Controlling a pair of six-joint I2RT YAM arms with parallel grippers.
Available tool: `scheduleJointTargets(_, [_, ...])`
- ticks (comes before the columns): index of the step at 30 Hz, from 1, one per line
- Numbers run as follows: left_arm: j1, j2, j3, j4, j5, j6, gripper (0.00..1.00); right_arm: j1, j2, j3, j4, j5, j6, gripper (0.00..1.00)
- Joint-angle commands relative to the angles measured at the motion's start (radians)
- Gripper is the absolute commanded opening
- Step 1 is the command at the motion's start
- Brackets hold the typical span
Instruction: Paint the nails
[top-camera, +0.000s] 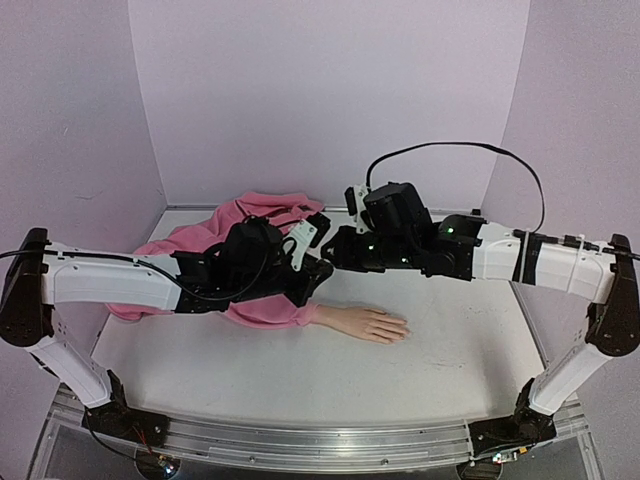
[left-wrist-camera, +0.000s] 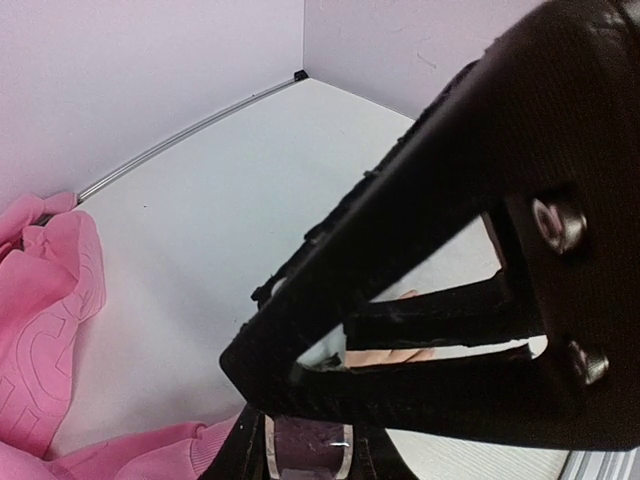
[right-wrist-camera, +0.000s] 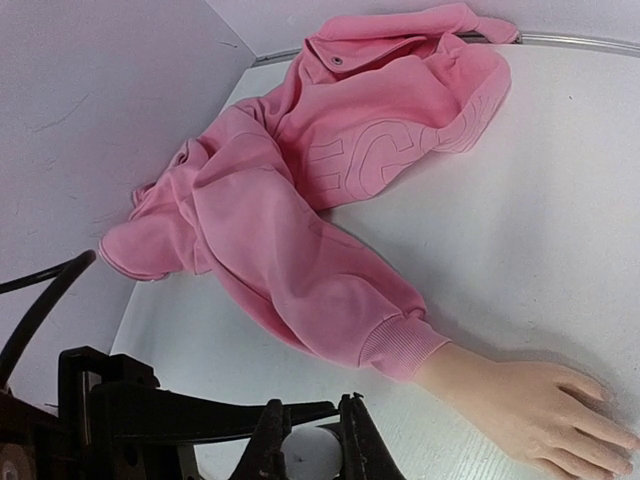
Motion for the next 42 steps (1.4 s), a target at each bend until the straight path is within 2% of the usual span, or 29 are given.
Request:
scheduleJointTargets(1, [0.018, -0.03, 0.054, 0.031, 0.173, -0.016, 0.0, -0.004, -0.047, -0.042, 0.068, -0.066, -0.083, 0.0])
scheduleJointTargets(3, [0.065, -0.056, 0.041, 0.035, 0.428, -0.027, 0.0, -0.017, -0.065, -0.062, 0.087, -0.207, -0.214, 0.0])
scheduleJointTargets(5, [0.129, -0.08, 0.027, 0.063, 0.763, -0.032, 0.0, -0.026, -0.082, -0.086, 0.097, -0.515, -0.437, 0.0])
scheduleJointTargets(6, [0.156, -0.089, 0.026, 0.075, 1.016, -0.021, 0.0, -0.028, -0.092, -0.106, 0.095, -0.725, -0.527, 0.0])
scheduleJointTargets(7, [0.164, -0.095, 0.03, 0.078, 1.161, -0.008, 0.0, -0.029, -0.099, -0.123, 0.09, -0.903, -0.588, 0.0])
scheduleJointTargets(8, [0.166, -0.103, 0.035, 0.079, 1.252, -0.007, 0.0, -0.03, -0.103, -0.131, 0.074, -1.023, -0.622, 0.0])
scheduleJointTargets(10, [0.167, -0.134, 0.034, 0.078, 1.317, -0.007, 0.0, -0.037, -0.099, -0.125, 0.02, -1.109, -0.641, 0.0])
scheduleJointTargets(14, [0.166, -0.181, 0.003, 0.079, 1.239, 0.017, 0.0, -0.039, -0.117, -0.142, -0.008, -1.088, -0.655, 0.0])
scheduleJointTargets(18, [0.167, -0.162, 0.004, 0.078, 1.096, -0.001, 0.0, -0.039, -0.157, -0.138, 0.023, -0.907, -0.603, 0.0])
scheduleJointTargets(19, [0.166, -0.157, 0.004, 0.078, 1.025, -0.005, 0.0, -0.039, -0.179, -0.136, 0.024, -0.789, -0.584, 0.07])
scheduleJointTargets(21, [0.161, -0.157, -0.008, 0.075, 0.865, -0.008, 0.0, -0.04, -0.215, -0.141, 0.023, -0.612, -0.537, 0.36])
scheduleJointTargets(22, [0.157, -0.162, -0.015, 0.073, 0.785, 0.003, 0.0, -0.039, -0.231, -0.144, 0.022, -0.528, -0.507, 0.41])
scheduleJointTargets(25, [0.123, -0.171, -0.031, 0.058, 0.509, 0.046, 0.0, -0.04, -0.271, -0.157, 0.021, -0.362, -0.411, 0.65])
scheduleJointTargets(27, [0.102, -0.16, -0.027, 0.048, 0.356, 0.056, 0.0, -0.039, -0.288, -0.163, 0.021, -0.288, -0.34, 0.71])
scheduleJointTargets(32, [0.066, -0.11, 0.001, 0.028, 0.183, 0.039, 0.0, -0.036, -0.295, -0.15, 0.013, -0.13, -0.168, 0.72])
scheduleJointTargets(34, [0.057, -0.095, 0.015, 0.023, 0.141, 0.019, 0.0, -0.036, -0.284, -0.137, 0.01, -0.07, -0.114, 0.69])
scheduleJointTargets(39, [0.045, -0.05, 0.051, 0.021, 0.138, -0.031, 0.0, -0.034, -0.18, -0.037, -0.026, -0.039, -0.095, 0.57])
scheduleJointTargets(42, [0.041, -0.031, 0.065, 0.017, 0.135, -0.043, 0.0, -0.032, -0.127, 0.008, -0.034, -0.051, -0.095, 0.56])
